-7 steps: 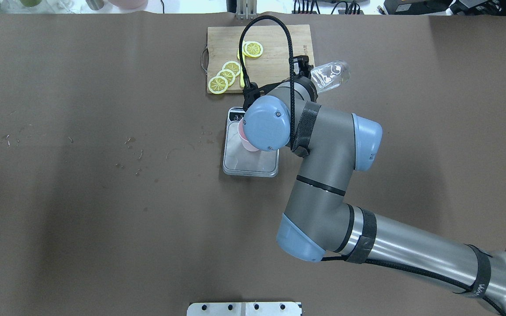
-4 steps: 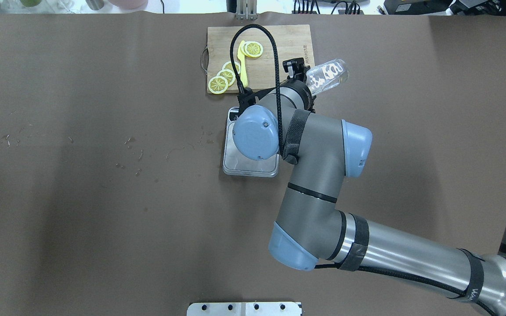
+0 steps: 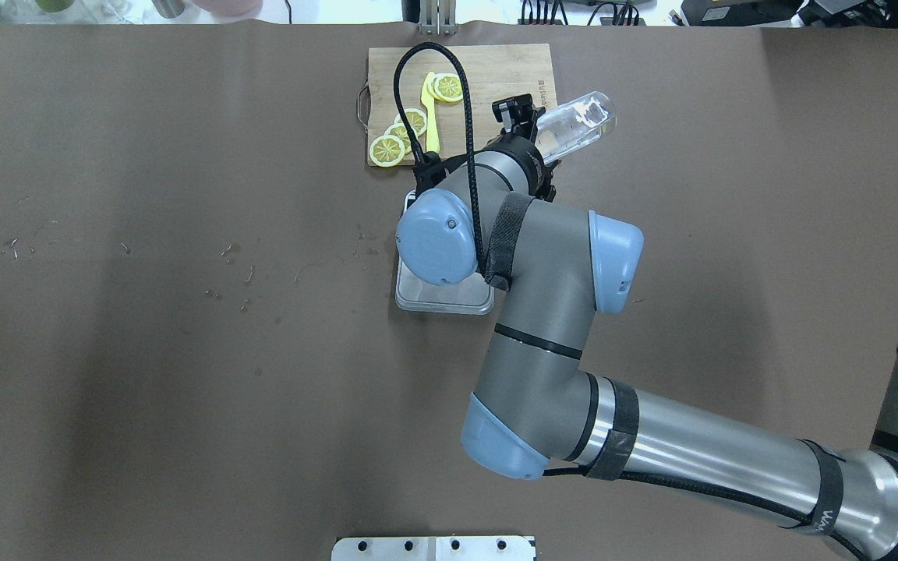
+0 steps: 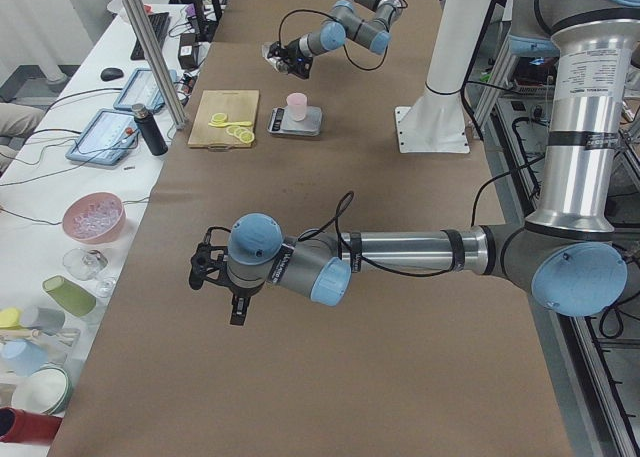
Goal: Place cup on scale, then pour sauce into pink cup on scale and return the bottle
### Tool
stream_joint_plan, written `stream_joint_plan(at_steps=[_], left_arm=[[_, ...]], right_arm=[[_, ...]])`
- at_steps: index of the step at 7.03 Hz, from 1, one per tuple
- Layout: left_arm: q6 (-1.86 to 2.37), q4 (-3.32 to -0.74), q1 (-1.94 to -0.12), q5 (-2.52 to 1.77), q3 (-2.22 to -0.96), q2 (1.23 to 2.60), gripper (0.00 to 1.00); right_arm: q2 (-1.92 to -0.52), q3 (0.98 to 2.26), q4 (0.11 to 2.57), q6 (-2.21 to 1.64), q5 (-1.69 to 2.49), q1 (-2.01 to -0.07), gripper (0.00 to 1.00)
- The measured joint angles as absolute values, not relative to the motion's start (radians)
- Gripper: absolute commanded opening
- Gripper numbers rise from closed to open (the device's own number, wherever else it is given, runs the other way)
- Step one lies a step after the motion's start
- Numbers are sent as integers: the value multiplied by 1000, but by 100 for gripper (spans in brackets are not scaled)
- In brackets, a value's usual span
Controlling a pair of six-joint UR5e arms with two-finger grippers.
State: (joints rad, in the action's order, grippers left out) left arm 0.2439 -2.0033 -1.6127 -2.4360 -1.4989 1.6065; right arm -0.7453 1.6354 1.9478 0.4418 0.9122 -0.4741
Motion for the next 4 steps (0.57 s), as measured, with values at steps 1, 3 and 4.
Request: stream_joint_plan(at_steps=[1, 3, 4], left_arm=[[244, -2003, -1612, -2436, -1498, 1606, 97], [244, -2003, -1612, -2436, -1495, 1606, 97], [244, -2003, -1612, -2437, -1492, 1606, 97]], right_arm=[[-742, 1630, 1953, 442, 895, -474, 0], [-739, 1629, 1969, 442, 862, -472, 0], [-739, 1629, 1975, 442, 847, -470, 0]])
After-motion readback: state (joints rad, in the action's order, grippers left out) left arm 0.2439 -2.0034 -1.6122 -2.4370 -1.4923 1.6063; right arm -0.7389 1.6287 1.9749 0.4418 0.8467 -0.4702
